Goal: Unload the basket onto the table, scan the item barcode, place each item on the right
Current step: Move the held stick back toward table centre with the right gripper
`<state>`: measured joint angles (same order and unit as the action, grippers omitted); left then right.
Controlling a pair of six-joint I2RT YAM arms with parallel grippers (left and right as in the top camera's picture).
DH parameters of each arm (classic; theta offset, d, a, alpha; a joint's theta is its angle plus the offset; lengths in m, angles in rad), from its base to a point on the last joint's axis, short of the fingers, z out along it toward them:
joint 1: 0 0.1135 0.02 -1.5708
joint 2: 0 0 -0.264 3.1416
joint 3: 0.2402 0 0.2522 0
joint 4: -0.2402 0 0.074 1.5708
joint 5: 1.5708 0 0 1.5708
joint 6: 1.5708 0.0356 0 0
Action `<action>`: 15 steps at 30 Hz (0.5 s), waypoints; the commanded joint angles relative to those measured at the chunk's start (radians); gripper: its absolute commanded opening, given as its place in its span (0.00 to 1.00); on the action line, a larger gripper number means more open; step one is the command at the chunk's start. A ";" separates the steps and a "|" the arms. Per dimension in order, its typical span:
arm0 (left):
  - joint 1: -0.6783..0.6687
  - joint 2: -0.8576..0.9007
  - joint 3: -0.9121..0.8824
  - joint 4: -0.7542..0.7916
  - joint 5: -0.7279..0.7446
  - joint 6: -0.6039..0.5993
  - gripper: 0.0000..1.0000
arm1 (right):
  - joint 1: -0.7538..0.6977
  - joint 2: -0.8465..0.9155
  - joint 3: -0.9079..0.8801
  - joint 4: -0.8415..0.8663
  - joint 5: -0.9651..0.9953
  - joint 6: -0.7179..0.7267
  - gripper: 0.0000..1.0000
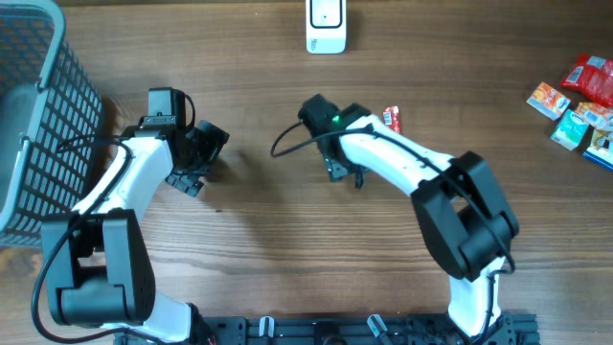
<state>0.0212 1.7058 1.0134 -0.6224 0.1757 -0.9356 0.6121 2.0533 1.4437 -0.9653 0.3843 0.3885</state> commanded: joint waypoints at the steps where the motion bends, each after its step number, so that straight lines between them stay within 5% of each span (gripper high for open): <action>1: -0.003 0.002 -0.003 0.001 -0.017 0.016 1.00 | -0.092 -0.082 0.048 -0.018 -0.027 0.000 0.99; 11: -0.003 0.002 -0.003 0.001 -0.017 0.016 1.00 | -0.169 -0.080 -0.111 0.144 -0.080 -0.132 0.98; 14: -0.003 0.002 -0.003 0.001 -0.017 0.016 1.00 | -0.169 -0.080 -0.174 0.213 -0.009 -0.129 0.94; 15: -0.003 0.002 -0.003 0.001 -0.017 0.016 1.00 | -0.170 -0.080 -0.203 0.237 0.042 -0.114 0.86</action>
<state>0.0212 1.7058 1.0134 -0.6224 0.1757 -0.9360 0.4423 1.9842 1.3033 -0.7753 0.3256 0.2832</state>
